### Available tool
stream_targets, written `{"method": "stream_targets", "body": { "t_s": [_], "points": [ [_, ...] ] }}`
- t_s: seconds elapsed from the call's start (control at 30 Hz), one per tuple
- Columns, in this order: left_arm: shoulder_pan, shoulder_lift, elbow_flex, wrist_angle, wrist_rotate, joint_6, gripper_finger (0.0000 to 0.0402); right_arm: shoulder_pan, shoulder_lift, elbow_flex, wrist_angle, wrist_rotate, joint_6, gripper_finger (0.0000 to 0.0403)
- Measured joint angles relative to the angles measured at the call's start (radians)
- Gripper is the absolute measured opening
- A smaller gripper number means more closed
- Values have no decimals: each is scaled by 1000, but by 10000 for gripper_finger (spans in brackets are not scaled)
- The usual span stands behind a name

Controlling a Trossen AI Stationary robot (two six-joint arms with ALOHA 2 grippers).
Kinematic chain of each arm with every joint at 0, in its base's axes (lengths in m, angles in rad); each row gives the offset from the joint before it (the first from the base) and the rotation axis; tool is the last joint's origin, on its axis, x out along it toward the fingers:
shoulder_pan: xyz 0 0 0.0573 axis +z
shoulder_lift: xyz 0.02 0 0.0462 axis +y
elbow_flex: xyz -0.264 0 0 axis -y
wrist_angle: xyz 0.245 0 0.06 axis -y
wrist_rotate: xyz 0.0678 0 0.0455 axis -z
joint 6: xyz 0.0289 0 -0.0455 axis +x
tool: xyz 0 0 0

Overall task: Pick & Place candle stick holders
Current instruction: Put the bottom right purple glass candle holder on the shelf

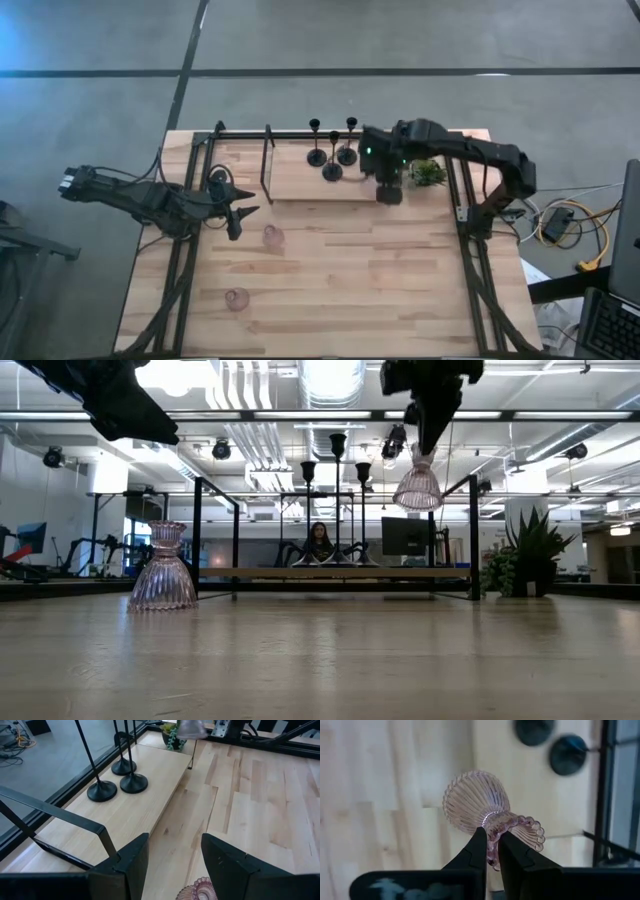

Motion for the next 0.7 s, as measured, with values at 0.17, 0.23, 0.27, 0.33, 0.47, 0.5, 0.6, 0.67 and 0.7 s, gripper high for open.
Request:
{"method": "stream_targets", "body": {
  "t_s": [0.17,0.23,0.27,0.33,0.47,0.5,0.6,0.67,0.7],
  "points": [
    [0,0,0,0,0,0,186,-118,19,1,40,-43,-8,18],
    [0,0,0,0,0,0,186,-154,33,1,61,-74,-22,18],
    [0,0,0,0,0,0,186,-167,41,1,64,-78,-28,18],
    [0,0,0,2,0,0,186,-187,58,1,68,-79,-43,18],
    [0,0,0,2,0,0,186,-219,95,0,70,-77,-73,18],
    [0,0,0,2,0,0,186,-224,104,0,71,-74,-79,17],
    [0,0,0,2,0,0,186,-239,124,0,74,-27,-93,17],
    [0,0,0,2,0,0,186,-246,135,0,77,-5,-97,17],
    [0,0,0,2,0,0,186,-251,139,0,81,-1,-97,17]
  ]
}}
